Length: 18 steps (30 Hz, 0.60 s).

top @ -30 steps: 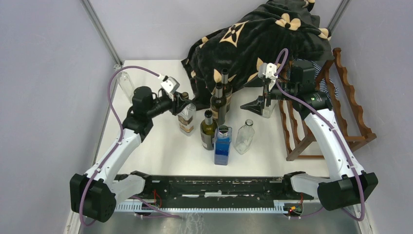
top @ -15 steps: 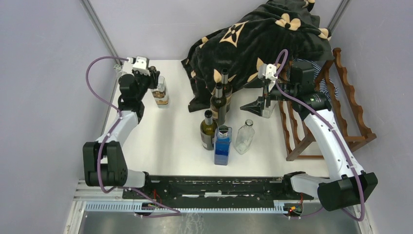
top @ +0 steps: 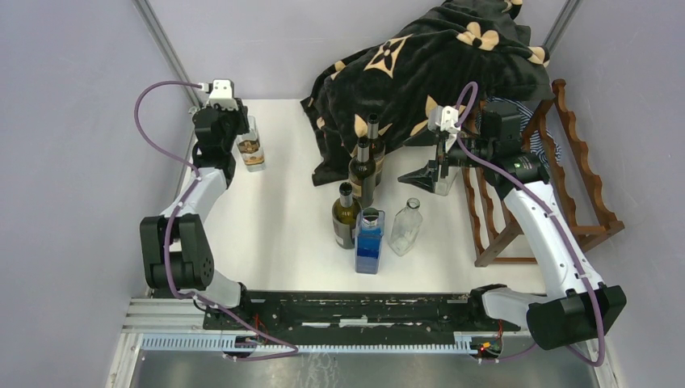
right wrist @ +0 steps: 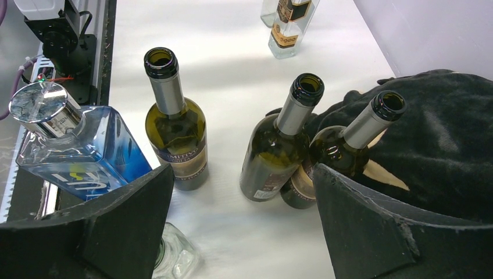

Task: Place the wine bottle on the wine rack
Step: Move the wine bottle to the center of the board.

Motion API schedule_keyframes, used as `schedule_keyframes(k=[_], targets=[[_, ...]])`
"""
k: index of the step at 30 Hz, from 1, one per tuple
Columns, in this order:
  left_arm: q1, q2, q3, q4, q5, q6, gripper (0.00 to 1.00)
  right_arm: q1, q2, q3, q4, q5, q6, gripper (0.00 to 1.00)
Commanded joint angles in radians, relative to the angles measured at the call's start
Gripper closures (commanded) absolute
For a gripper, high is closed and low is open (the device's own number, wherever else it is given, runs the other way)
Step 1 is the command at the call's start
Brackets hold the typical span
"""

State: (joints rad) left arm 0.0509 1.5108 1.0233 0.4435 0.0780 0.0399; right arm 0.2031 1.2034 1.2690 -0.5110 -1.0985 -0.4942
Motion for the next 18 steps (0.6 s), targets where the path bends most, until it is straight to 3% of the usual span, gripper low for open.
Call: schedule_keyframes(k=[1, 3, 5, 13, 18], targets=[[0.003, -0.006, 0.085, 0.034, -0.032, 0.031, 0.53, 0.003, -0.01, -0.002, 0.035, -0.016, 0.004, 0.05], [0.003, -0.019, 0.094, 0.018, -0.025, 0.015, 0.38, 0.004, -0.014, -0.003, 0.025, -0.01, -0.006, 0.05], [0.003, -0.037, 0.106, -0.011, -0.021, 0.001, 0.29, 0.003, -0.016, -0.005, 0.019, -0.003, -0.014, 0.05], [0.003, -0.185, 0.138, -0.201, -0.003, -0.05, 0.14, 0.003, -0.026, 0.01, -0.055, 0.009, -0.105, 0.05], [0.003, -0.324, 0.138, -0.369, 0.16, -0.247, 0.05, 0.006, -0.027, 0.076, -0.247, -0.04, -0.341, 0.03]])
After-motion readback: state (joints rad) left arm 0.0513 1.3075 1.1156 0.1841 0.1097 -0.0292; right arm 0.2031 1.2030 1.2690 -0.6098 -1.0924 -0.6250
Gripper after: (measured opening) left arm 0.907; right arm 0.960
